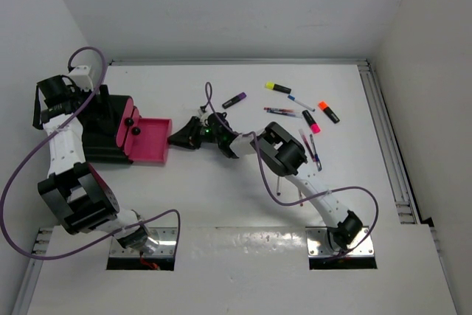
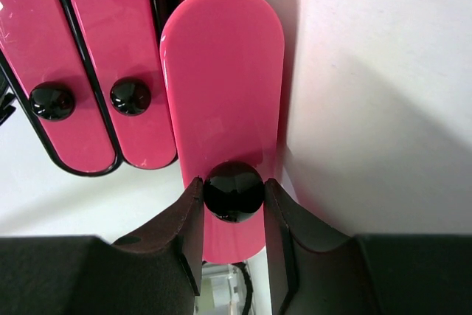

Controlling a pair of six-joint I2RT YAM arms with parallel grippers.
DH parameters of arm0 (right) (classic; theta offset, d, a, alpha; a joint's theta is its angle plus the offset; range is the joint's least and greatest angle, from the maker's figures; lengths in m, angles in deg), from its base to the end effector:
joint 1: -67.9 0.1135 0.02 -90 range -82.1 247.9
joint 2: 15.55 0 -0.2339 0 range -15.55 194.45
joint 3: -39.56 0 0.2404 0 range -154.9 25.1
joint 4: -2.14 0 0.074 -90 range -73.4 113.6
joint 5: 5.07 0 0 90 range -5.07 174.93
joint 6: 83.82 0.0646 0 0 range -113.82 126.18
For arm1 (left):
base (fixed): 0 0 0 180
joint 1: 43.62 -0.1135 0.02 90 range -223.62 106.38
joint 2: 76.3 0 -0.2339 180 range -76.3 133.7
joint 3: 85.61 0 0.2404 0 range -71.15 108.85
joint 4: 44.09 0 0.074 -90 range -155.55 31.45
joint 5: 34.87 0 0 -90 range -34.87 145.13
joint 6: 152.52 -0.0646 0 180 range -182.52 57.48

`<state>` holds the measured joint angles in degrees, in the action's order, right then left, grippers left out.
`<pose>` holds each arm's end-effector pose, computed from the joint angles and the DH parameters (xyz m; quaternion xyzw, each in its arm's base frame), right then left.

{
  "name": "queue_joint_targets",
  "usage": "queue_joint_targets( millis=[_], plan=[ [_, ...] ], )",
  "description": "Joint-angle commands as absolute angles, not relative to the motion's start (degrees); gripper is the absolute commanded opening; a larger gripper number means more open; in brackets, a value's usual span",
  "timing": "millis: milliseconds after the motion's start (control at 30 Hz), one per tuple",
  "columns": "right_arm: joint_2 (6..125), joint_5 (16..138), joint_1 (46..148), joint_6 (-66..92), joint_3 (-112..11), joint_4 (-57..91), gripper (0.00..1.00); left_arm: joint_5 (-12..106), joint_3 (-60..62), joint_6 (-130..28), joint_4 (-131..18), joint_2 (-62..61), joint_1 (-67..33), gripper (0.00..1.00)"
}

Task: Sort the stationery into containers
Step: Open the drawer in the storage box.

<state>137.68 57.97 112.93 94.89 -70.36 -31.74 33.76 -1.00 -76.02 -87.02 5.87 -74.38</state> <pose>0.3564 0.3982 0.0324 0.1361 0.7447 0.6481 0.0835 0.2959 0.1487 0.2683 -0.0571 0.8939 -0.0010 0.4446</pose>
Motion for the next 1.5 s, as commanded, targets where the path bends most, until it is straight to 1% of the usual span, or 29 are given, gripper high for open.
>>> queue_joint_targets(
  millis=[0, 33, 67, 133, 167, 233, 267, 333, 467, 500, 567, 600, 633, 733, 833, 967, 1000, 1067, 1100, 1133, 1167, 1200, 1233, 1333, 1367, 1400, 1467],
  plan=[
    [137.03, 56.64, 111.67, 92.4, -67.89, -25.51, 0.17, 33.59, -5.41, -73.77, -101.26, 10.62, -74.82, 0.85],
    [137.03, 56.46, 111.49, 92.23, -67.71, -24.98, 0.21, 33.59, -5.41, -73.77, -101.35, 10.54, -74.91, 0.85],
    [136.77, 56.28, 111.4, 92.22, -67.19, -24.89, 0.31, 33.59, -5.41, -73.77, -101.27, 10.36, -74.91, 0.85],
    [136.51, 55.93, 111.32, 92.31, -66.66, -24.62, 0.42, 33.42, -5.67, -73.68, -101.18, 10.19, -74.82, 0.85],
    [136.07, 55.67, 111.23, 91.96, -66.22, -24.36, 0.51, 33.5, -5.76, -73.77, -101.18, 9.84, -74.91, 0.85],
    [135.37, 55.14, 110.97, 91.17, -65.69, -23.4, 0.57, 33.33, -5.93, -73.86, -101.0, 9.75, -74.91, 0.85],
    [134.67, 55.05, 110.96, 90.3, -65.34, -22.78, 0.65, 33.16, -5.93, -74.21, -101.0, 9.48, -74.91, 0.85],
    [133.26, 55.14, 110.7, 87.76, -65.69, -19.19, 0.73, 32.89, -5.06, -74.21, -100.83, 9.48, -74.99, 0.85],
    [129.84, 56.71, 109.65, 80.82, -66.83, -8.65, 0.75, 32.36, -3.3, -74.3, -100.74, 9.48, -74.82, 0.85],
    [129.13, 58.55, 109.47, 77.06, -67.27, -1.4, 0.75, 32.36, -2.86, -74.3, -100.65, 9.48, -74.82, 0.85],
    [127.64, 61.01, 109.3, 72.74, -68.59, 5.23, 0.76, 32.19, -2.68, -74.21, -100.47, 9.39, -74.82, 0.85],
    [126.41, 62.59, 109.38, 70.28, -69.11, 11.96, 0.77, 32.01, -2.68, -74.3, -100.3, 9.31, -74.73, 0.85],
    [125.87, 66.26, 109.3, 66.68, -69.73, 14.81, 0.77, 31.84, -2.68, -74.21, -100.12, 9.13, -74.73, 0.85],
    [123.33, 69.11, 109.03, 63.23, -67.64, 18.44, 0.77, 31.22, -2.94, -74.38, -99.77, 8.25, -74.73, 0.85],
    [119.2, 68.15, 107.89, 60.68, -64.64, 17.74, 0.77, 30.96, -2.95, -74.73, -99.68, 7.29, -74.73, 0.85],
    [112.0, 65.17, 104.39, 52.61, -63.06, 18.44, 0.73, 28.07, -2.07, -75.44, -99.68, 6.49, -74.56, 0.85],
    [108.5, 64.46, 103.33, 47.97, -62.71, 19.14, 0.71, 27.27, -1.72, -75.79, -100.12, 6.41, -74.3, 0.85],
    [105.14, 62.8, 99.48, 43.3, -62.44, 22.99, 0.66, 25.26, -0.49, -76.58, -100.65, 6.32, -73.68, 0.84],
    [103.74, 62.26, 97.97, 38.57, -62.96, 25.1, 0.62, 24.63, -0.22, -77.8, -100.74, 5.71, -73.24, 0.84],
    [101.37, 62.08, 96.22, 36.26, -63.49, 27.73, 0.54, 24.63, 0.13, -78.16, -100.91, 5.18, -71.76, 0.84],
    [100.22, 62.6, 92.81, 31.45, -63.84, 32.81, 0.5, 25.32, 0.65, -78.6, -100.83, 3.96, -70.61, 0.83],
    [99.16, 63.22, 90.94, 29.4, -64.02, 35.21, 0.46, 26.29, 0.83, -79.13, -100.65, 3.42, -69.64, 0.83],
    [96.89, 64.01, 87.01, 27.56, -63.41, 36.97, 0.41, 27.17, 0.92, -79.13, -100.48, 2.55, -67.11, 0.83],
    [93.27, 69.19, 81.63, 18.59, -59.38, 42.08, 0.37, 30.25, 1.45, -78.78, -99.95, 0.43, -62.89, 0.83],
    [91.52, 70.77, 78.3, 15.27, -58.41, 44.26, 0.33, 31.21, 1.53, -78.61, -100.03, -0.35, -62.17, 0.83],
    [91.24, 72.44, 74.96, 13.84, -57.26, 45.59, 0.32, 31.31, 1.45, -77.91, -99.95, -0.62, -61.03, 0.84],
    [92.46, 73.15, 72.13, 10.42, -58.12, 50.86, 0.31, 31.4, 1.45, -77.2, -99.95, -1.06, -59.97, 0.83]
  ],
)
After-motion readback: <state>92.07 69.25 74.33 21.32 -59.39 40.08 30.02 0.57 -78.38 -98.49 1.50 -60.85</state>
